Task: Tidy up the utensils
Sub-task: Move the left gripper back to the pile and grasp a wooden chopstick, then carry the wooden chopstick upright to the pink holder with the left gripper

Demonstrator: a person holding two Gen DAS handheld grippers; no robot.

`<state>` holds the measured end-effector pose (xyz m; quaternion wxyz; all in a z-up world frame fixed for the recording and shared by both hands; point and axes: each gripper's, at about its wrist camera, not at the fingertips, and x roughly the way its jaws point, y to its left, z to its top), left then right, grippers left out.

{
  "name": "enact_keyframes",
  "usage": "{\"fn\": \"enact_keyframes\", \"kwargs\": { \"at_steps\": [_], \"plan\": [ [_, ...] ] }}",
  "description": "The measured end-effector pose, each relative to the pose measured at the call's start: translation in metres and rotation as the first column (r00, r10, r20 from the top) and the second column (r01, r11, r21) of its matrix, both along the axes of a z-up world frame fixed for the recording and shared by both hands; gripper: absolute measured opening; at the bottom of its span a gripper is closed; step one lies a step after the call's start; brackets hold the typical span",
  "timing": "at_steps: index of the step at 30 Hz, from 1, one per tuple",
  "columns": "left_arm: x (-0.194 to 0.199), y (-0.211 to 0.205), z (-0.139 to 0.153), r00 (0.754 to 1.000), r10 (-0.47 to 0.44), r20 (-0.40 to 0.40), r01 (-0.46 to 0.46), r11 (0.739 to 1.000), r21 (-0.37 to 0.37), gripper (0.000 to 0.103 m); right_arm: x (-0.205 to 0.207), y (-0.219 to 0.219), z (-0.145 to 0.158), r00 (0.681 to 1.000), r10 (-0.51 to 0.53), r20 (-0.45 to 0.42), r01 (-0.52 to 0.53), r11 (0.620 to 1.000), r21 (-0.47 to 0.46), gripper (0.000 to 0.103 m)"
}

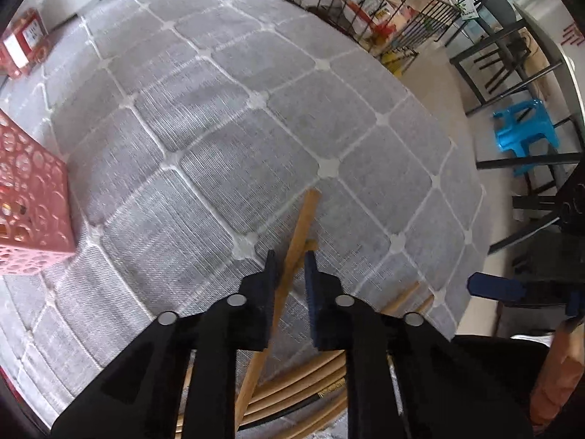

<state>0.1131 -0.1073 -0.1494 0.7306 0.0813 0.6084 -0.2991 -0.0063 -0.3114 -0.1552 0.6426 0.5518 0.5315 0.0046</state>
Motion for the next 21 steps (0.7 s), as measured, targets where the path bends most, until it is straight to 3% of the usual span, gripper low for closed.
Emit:
{"fn": "enact_keyframes", "kwargs": {
  "at_steps": [4, 7, 11, 13, 15, 18, 21],
  "plan": [
    [-0.020, 0.006, 0.027, 0.995, 0.024, 0.094, -0.021, 0.999, -0.038, 0.006, 0.004, 0.003, 0.001, 1.000, -0.019, -0.007, 0.019, 1.000, -0.007, 0.096],
    [-0.043, 0.026, 0.063, 0.982, 0.036, 0.184, -0.020, 0.996, -0.086, 0.006, 0.015, 0.019, 0.002, 1.000, 0.009, -0.016, -0.010, 0.999, -0.034, 0.096],
    [-0.083, 0.066, 0.117, 0.948, 0.075, 0.309, -0.025, 0.987, -0.161, 0.006, 0.036, 0.050, 0.001, 0.998, 0.050, -0.043, -0.056, 0.989, -0.135, 0.094],
    [-0.097, 0.079, 0.136, 0.931, 0.097, 0.353, -0.030, 0.982, -0.189, 0.006, 0.050, 0.071, -0.001, 0.995, 0.080, -0.059, -0.089, 0.979, -0.183, 0.084],
    [-0.113, 0.098, 0.157, 0.903, 0.125, 0.412, -0.038, 0.976, -0.213, 0.006, 0.064, 0.095, -0.004, 0.988, 0.126, -0.089, -0.144, 0.963, -0.227, 0.063],
    [-0.127, 0.122, 0.176, 0.870, 0.168, 0.463, -0.052, 0.966, -0.253, 0.006, 0.077, 0.124, -0.017, 0.975, 0.164, -0.149, -0.201, 0.936, -0.287, 0.051],
    [-0.136, 0.141, 0.188, 0.843, 0.198, 0.500, -0.060, 0.959, -0.278, 0.006, 0.086, 0.138, -0.014, 0.977, 0.142, -0.158, -0.193, 0.904, -0.382, 0.050]
  ]
}}
